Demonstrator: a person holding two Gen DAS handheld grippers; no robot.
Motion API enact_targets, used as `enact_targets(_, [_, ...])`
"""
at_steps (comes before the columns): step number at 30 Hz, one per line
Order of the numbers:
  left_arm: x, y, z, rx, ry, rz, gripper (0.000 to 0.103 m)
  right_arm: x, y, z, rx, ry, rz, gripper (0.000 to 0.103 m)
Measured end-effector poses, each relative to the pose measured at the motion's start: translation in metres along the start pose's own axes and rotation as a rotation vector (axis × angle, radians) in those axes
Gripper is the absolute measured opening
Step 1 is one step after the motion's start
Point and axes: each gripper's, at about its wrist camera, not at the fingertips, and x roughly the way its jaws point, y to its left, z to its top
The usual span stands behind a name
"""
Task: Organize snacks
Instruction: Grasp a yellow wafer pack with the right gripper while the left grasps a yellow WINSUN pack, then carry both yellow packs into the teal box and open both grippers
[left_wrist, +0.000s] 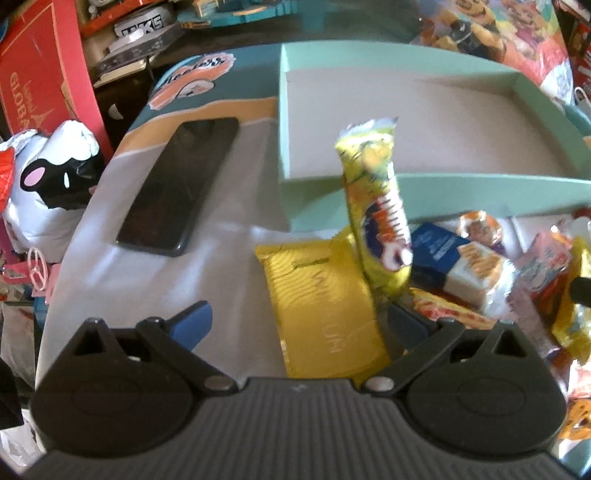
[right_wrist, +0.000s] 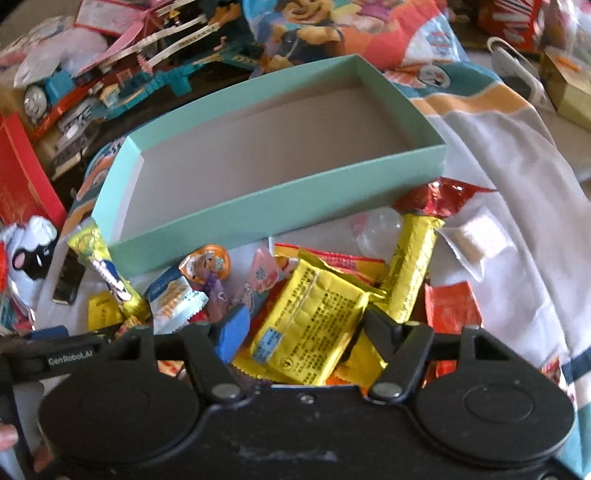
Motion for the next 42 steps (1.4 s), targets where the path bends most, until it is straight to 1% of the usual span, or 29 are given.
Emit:
enact_targets(1, [0.003, 0.004, -0.002, -0.004, 0.008, 0.004, 0.103, 0.001, 0.002, -0.002, -0.019, -0.01, -0.01, 0.054])
enact_targets(2, [0.005, 0.009, -0.004, -0.015, 0.021, 0.014, 0.103, 0.002, 0.004, -0.003, -0.045, -0.017, -0.017, 0.044])
enact_targets(3, [0.007, 0.014, -0.005, -0.023, 0.035, 0.025, 0.103, 0.001, 0.004, -0.005, -0.059, -0.026, -0.019, 0.041])
enact_targets(5, [0.011, 0.025, -0.008, -0.043, 0.058, 0.036, 0.103, -0.002, -0.002, -0.008, -0.067, -0.036, -0.007, 0.04])
enact_targets(8, [0.011, 0.035, -0.011, -0.077, 0.075, 0.02, 0.103, -0.004, -0.005, -0.01, -0.076, -0.041, -0.009, 0.04])
enact_targets(10, [0.012, 0.034, -0.009, -0.065, 0.073, 0.015, 0.101, -0.002, -0.003, -0.009, -0.082, -0.038, -0.012, 0.042])
enact_targets(11, [0.011, 0.031, -0.006, -0.052, 0.066, 0.015, 0.098, -0.003, -0.001, -0.007, -0.082, -0.033, -0.013, 0.044])
enact_targets(13, [0.01, 0.025, -0.003, -0.035, 0.052, 0.002, 0.085, -0.002, 0.003, -0.005, -0.086, -0.026, -0.011, 0.048])
enact_targets(15, [0.006, 0.023, -0.002, -0.032, 0.04, -0.063, 0.052, -0.001, 0.008, -0.006, -0.094, -0.023, -0.01, 0.055])
enact_targets(16, [0.005, 0.021, -0.002, -0.029, 0.038, -0.078, 0.052, 0.001, 0.011, -0.005, -0.097, -0.024, -0.012, 0.056])
enact_targets(17, [0.004, 0.019, -0.003, -0.018, 0.036, -0.07, 0.052, 0.003, 0.013, -0.004, -0.096, -0.023, -0.015, 0.059])
enact_targets(19, [0.001, 0.016, -0.007, -0.005, 0.028, -0.063, 0.052, 0.007, 0.014, -0.004, -0.092, -0.021, -0.022, 0.059])
enact_targets(20, [0.001, 0.016, -0.008, -0.008, 0.031, -0.068, 0.052, 0.008, 0.016, -0.005, -0.099, -0.025, -0.024, 0.056])
enact_targets(22, [0.0, 0.019, -0.01, -0.02, 0.042, -0.082, 0.053, 0.007, 0.016, -0.007, -0.128, -0.034, -0.033, 0.053])
enact_targets(24, [0.001, 0.024, -0.011, -0.03, 0.048, -0.088, 0.057, 0.004, 0.015, -0.008, -0.132, -0.031, -0.018, 0.047])
enact_targets(26, [0.0, 0.024, -0.01, -0.026, 0.047, -0.088, 0.057, -0.001, 0.011, -0.01, -0.133, -0.032, -0.011, 0.046])
enact_targets(27, [0.001, 0.023, -0.01, -0.019, 0.042, -0.088, 0.055, -0.005, 0.008, -0.012, -0.128, -0.031, -0.009, 0.045])
enact_targets(28, [0.001, 0.022, -0.011, -0.008, 0.033, -0.089, 0.053, -0.007, 0.005, -0.013, -0.121, -0.031, -0.003, 0.041])
enact_targets(29, [-0.001, 0.02, -0.011, 0.001, 0.027, -0.086, 0.051, -0.01, 0.002, -0.014, -0.114, -0.035, -0.002, 0.019])
enact_targets(30, [-0.002, 0.019, -0.012, 0.0, 0.027, -0.084, 0.05, -0.013, -0.001, -0.014, -0.108, -0.038, 0.004, 0.017])
enact_targets(32, [-0.005, 0.016, -0.015, -0.001, 0.035, -0.092, 0.05, -0.016, -0.005, -0.014, -0.102, -0.025, 0.014, 0.017])
enact_targets(34, [-0.006, 0.013, -0.019, 0.018, 0.033, -0.083, 0.052, -0.018, -0.008, -0.015, -0.106, -0.014, 0.016, 0.018])
enact_targets(35, [-0.007, 0.013, -0.02, 0.022, 0.033, -0.078, 0.054, -0.018, -0.009, -0.015, -0.094, -0.008, 0.026, 0.024])
enact_targets(36, [-0.007, 0.014, -0.021, 0.02, 0.035, -0.078, 0.055, -0.019, -0.01, -0.015, -0.081, -0.003, 0.037, 0.036])
enact_targets(37, [-0.007, 0.015, -0.022, 0.014, 0.038, -0.079, 0.056, -0.02, -0.008, -0.016, -0.07, 0.0, 0.047, 0.042])
enact_targets(38, [-0.006, 0.017, -0.022, 0.009, 0.041, -0.079, 0.06, -0.022, -0.007, -0.016, -0.066, -0.003, 0.052, 0.055])
enact_targets(39, [-0.004, 0.02, -0.021, 0.006, 0.042, -0.072, 0.067, -0.023, -0.003, -0.017, -0.072, -0.012, 0.05, 0.061])
enact_targets(42, [0.0, 0.022, -0.019, 0.006, 0.044, -0.049, 0.079, -0.019, 0.009, -0.016, -0.096, -0.016, 0.03, 0.065])
